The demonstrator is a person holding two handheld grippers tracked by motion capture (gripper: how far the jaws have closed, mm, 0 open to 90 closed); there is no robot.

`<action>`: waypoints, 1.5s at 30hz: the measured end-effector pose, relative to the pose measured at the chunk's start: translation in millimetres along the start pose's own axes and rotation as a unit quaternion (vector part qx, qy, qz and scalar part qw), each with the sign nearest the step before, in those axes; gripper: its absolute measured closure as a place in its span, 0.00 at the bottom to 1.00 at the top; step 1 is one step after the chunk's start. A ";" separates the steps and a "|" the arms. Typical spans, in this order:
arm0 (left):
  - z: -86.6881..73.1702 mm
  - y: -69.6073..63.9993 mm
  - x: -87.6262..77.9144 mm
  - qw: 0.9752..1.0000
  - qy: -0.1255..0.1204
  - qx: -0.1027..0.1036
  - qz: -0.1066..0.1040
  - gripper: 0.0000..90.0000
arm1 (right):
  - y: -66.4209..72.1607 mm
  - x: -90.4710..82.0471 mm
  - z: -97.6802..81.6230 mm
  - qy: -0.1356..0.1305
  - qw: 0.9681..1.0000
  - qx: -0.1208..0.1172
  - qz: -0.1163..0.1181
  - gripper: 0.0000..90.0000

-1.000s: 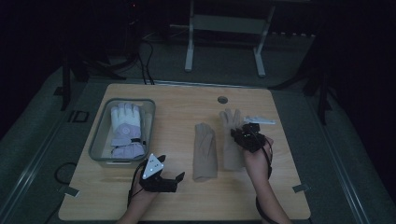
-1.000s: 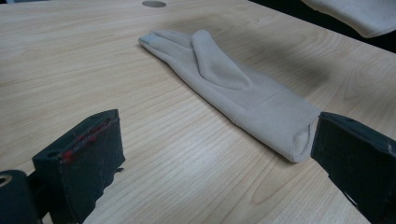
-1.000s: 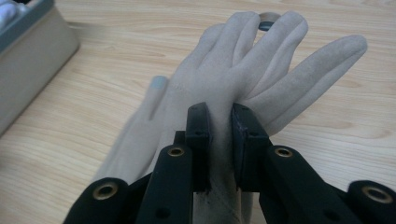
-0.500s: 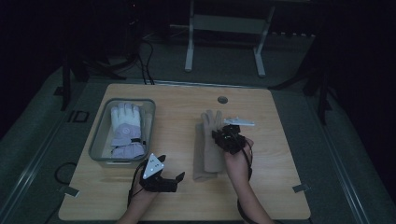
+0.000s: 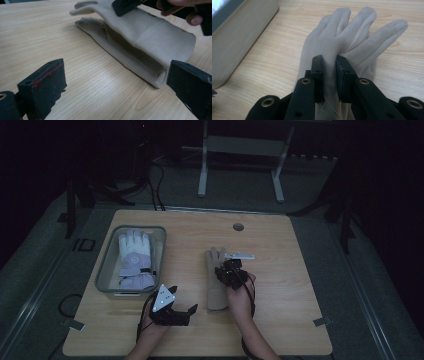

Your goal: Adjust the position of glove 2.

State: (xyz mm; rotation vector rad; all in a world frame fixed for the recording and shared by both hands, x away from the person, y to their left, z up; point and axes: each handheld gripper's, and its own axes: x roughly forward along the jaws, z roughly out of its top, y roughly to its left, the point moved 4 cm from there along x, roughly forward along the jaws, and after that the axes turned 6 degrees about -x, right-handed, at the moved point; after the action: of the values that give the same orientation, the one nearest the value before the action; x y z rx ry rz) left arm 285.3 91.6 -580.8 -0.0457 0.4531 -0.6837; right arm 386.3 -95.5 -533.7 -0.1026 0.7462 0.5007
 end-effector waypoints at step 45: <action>1.3 -5.0 0.9 1.000 -0.002 0.001 -0.011 0.03 | -41.4 0.5 -13.1 0.028 0.997 -0.047 0.054 0.23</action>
State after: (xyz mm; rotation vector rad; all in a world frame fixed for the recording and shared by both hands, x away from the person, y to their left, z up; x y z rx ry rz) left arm 283.4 87.0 -579.1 -0.0507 0.4489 -0.7052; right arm 397.9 -135.2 -547.2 -0.1655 0.7869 0.6387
